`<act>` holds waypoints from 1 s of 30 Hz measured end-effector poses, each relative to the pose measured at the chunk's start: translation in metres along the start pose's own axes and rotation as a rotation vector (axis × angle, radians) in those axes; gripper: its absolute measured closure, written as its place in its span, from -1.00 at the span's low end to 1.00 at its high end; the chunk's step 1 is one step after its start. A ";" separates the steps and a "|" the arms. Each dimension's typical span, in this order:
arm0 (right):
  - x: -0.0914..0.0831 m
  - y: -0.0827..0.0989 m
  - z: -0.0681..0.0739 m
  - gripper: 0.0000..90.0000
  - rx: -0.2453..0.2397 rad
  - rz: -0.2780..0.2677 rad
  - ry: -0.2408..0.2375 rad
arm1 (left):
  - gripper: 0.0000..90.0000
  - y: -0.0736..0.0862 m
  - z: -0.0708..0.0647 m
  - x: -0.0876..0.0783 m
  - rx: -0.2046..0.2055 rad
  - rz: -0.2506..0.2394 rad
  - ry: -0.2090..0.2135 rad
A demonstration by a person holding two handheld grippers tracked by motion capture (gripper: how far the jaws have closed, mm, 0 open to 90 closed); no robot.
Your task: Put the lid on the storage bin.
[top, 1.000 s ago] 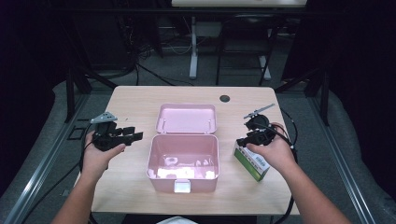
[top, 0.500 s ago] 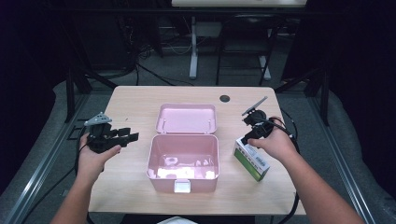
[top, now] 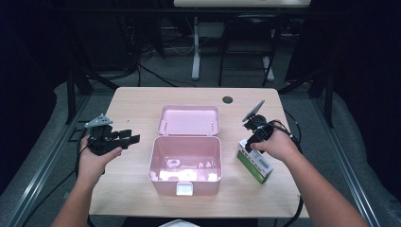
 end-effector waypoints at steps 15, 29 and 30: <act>0.015 0.008 0.000 0.13 -0.024 0.091 -0.015 | 0.11 0.001 0.001 0.002 -0.003 0.011 0.005; 0.027 0.007 0.002 0.19 -0.043 0.140 -0.014 | 0.11 0.002 0.001 0.002 -0.005 0.011 0.007; 0.028 0.008 0.002 0.20 -0.040 0.145 -0.012 | 0.11 0.002 0.001 0.003 -0.005 0.009 0.007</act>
Point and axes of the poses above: each handheld gripper's, and its own axes: x roughly forward along the jaws, y roughly out of its underside, z roughly to its left, the point moved 5 cm from there along x, roughly forward along the jaws, and after that the axes turned 10 degrees about z, right-handed, at the moved point
